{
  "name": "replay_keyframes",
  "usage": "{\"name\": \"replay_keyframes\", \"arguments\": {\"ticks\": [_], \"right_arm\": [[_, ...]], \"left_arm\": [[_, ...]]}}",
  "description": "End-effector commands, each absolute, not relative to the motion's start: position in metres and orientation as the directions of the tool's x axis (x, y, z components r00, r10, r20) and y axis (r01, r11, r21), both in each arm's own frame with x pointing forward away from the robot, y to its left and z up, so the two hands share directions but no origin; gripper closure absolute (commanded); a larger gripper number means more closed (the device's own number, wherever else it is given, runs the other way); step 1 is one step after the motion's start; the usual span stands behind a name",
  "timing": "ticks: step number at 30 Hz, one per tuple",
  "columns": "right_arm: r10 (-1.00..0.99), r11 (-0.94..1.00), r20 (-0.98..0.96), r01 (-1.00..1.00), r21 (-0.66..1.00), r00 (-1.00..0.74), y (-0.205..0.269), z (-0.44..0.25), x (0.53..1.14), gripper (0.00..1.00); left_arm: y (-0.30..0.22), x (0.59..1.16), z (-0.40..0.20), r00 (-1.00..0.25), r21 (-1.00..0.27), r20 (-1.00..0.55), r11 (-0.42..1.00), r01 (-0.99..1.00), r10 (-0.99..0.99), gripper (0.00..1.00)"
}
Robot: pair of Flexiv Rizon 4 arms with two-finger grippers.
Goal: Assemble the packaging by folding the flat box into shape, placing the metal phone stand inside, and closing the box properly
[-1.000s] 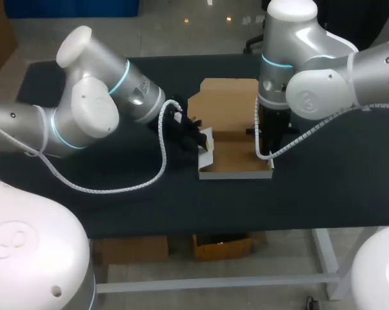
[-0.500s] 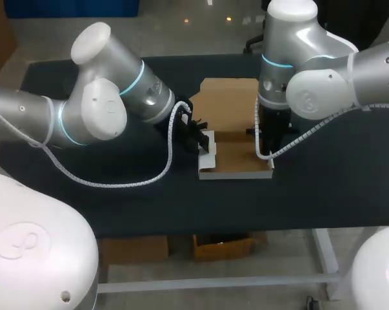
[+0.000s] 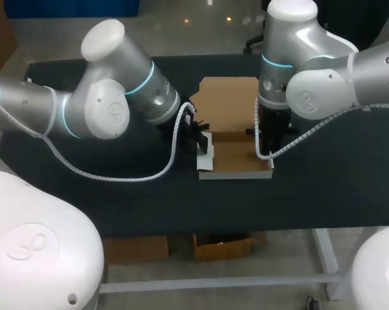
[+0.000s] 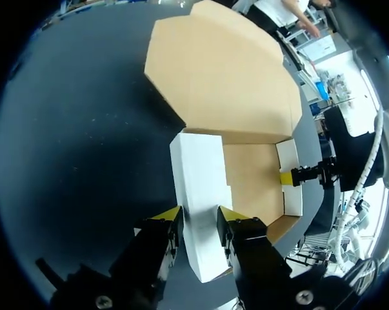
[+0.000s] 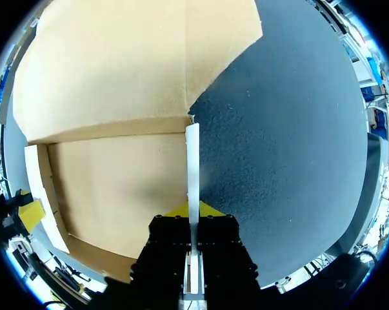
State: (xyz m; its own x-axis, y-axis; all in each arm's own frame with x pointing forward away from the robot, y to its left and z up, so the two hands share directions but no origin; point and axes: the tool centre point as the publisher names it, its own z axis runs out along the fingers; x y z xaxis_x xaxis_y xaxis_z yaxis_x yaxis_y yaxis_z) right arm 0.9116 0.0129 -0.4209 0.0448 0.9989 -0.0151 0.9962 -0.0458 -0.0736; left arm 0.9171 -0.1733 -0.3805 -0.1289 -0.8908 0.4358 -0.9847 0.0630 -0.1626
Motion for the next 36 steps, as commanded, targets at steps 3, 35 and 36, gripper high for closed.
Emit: {"name": "replay_keyframes", "arguments": {"ticks": [3, 35, 36], "right_arm": [[0.999, -0.046, -0.017, 0.996, -0.075, 0.045, 0.014, -0.422, 0.912, 1.0], [0.999, -0.046, -0.017, 0.996, -0.075, 0.045, 0.014, -0.422, 0.912, 1.0], [0.999, -0.046, -0.017, 0.996, -0.075, 0.045, 0.014, -0.422, 0.912, 1.0]], "left_arm": [[-0.177, 0.919, -0.379, -0.087, -0.169, 0.239, 0.047, -0.984, -0.967, 0.66], [-0.167, 0.923, -0.399, -0.032, -0.136, 0.051, 0.025, -0.99, -0.998, 0.77], [-0.166, 0.923, -0.399, -0.032, -0.135, 0.049, 0.026, -0.991, -0.998, 0.78]]}}
